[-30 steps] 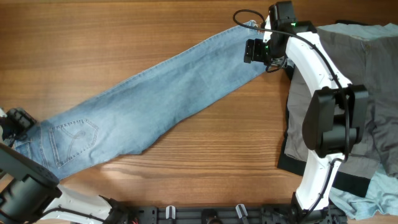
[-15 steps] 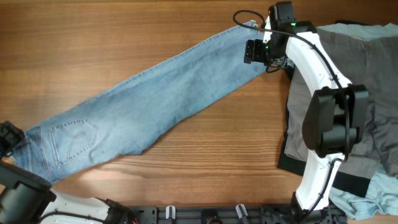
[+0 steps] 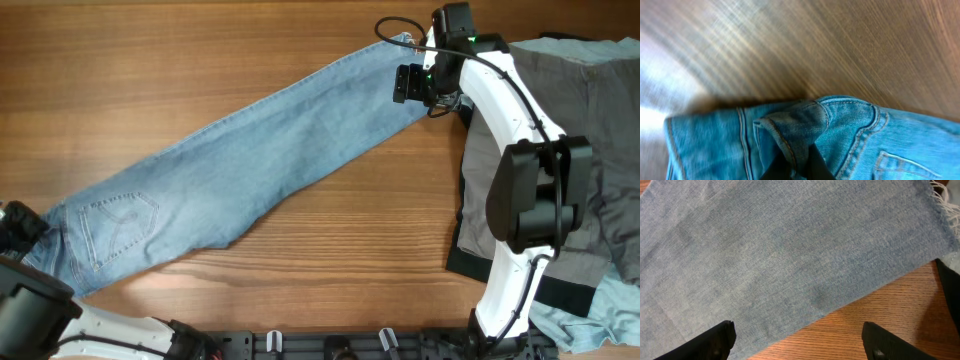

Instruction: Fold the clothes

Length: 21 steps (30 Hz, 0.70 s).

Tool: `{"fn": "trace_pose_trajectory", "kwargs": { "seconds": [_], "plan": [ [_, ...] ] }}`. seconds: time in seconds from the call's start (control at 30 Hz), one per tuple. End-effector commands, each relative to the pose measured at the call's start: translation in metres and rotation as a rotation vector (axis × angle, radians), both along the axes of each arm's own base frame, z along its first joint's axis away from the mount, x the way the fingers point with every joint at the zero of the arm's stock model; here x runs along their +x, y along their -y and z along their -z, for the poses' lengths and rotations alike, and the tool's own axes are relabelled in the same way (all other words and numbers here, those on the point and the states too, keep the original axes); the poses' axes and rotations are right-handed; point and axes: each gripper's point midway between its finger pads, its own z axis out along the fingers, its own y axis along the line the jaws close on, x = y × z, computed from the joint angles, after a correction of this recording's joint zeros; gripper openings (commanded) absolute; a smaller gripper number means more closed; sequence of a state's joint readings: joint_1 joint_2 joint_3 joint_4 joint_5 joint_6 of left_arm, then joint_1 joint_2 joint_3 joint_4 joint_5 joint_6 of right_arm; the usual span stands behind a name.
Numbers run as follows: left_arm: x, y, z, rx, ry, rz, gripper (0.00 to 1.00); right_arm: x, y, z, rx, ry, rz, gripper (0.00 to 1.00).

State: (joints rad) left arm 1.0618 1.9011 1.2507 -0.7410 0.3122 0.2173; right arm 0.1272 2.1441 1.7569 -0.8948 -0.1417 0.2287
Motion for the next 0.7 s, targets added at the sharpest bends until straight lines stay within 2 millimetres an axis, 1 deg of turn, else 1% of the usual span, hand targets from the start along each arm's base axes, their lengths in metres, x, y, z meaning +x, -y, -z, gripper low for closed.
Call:
{"fn": "trace_pose_trajectory", "kwargs": {
  "seconds": [0.0, 0.13, 0.2, 0.23, 0.27, 0.37, 0.4, 0.43, 0.47, 0.5, 0.53, 0.6, 0.63, 0.67],
  "plan": [
    [-0.014, -0.010, -0.031, 0.010, 0.015, -0.163, 0.04, 0.003, -0.002, 0.001, 0.013, -0.001, -0.018, 0.86],
    [-0.024, -0.006, -0.054, 0.024, 0.027, -0.197, 0.04, 0.002, -0.002, 0.001, 0.013, -0.002, -0.017, 0.85],
    [-0.034, -0.004, -0.070, 0.067, 0.002, -0.211, 0.04, 0.002, -0.002, 0.001, 0.013, -0.002, -0.017, 0.85],
    [-0.040, -0.003, -0.073, 0.080, -0.025, -0.224, 0.04, 0.003, -0.002, 0.001, 0.013, -0.001, -0.017, 0.85],
    [-0.051, -0.004, -0.075, 0.097, -0.077, -0.268, 0.04, 0.003, -0.002, 0.001, 0.013, 0.000, -0.017, 0.85],
    [-0.068, -0.006, -0.070, 0.104, -0.161, -0.344, 0.04, 0.008, -0.002, 0.000, 0.011, 0.020, -0.017, 0.86],
    [-0.073, -0.007, -0.067, 0.106, -0.193, -0.366, 0.06, 0.013, -0.001, -0.002, 0.002, 0.043, -0.014, 0.87],
    [-0.073, -0.006, -0.065, 0.096, -0.193, -0.364, 0.10, 0.023, 0.005, -0.004, -0.029, 0.087, -0.001, 0.89],
    [-0.071, -0.006, -0.065, 0.092, -0.184, -0.365, 0.12, 0.031, 0.009, -0.007, -0.055, 0.122, 0.010, 0.90],
    [-0.070, -0.006, -0.065, 0.090, -0.178, -0.364, 0.13, 0.040, 0.013, -0.010, -0.076, 0.162, 0.021, 0.89],
    [-0.069, -0.006, -0.065, 0.091, -0.176, -0.363, 0.15, 0.055, 0.017, -0.017, -0.100, 0.230, 0.035, 0.88],
    [-0.070, -0.006, -0.065, 0.091, -0.176, -0.363, 0.15, 0.076, 0.017, -0.030, -0.097, 0.329, 0.047, 0.82],
    [-0.069, -0.006, -0.065, 0.091, -0.176, -0.363, 0.15, 0.088, 0.016, -0.038, -0.090, 0.387, 0.048, 0.82],
    [-0.068, -0.005, -0.065, 0.087, -0.170, -0.361, 0.15, 0.101, 0.013, -0.045, -0.091, 0.456, 0.021, 0.76]
  ]
}}
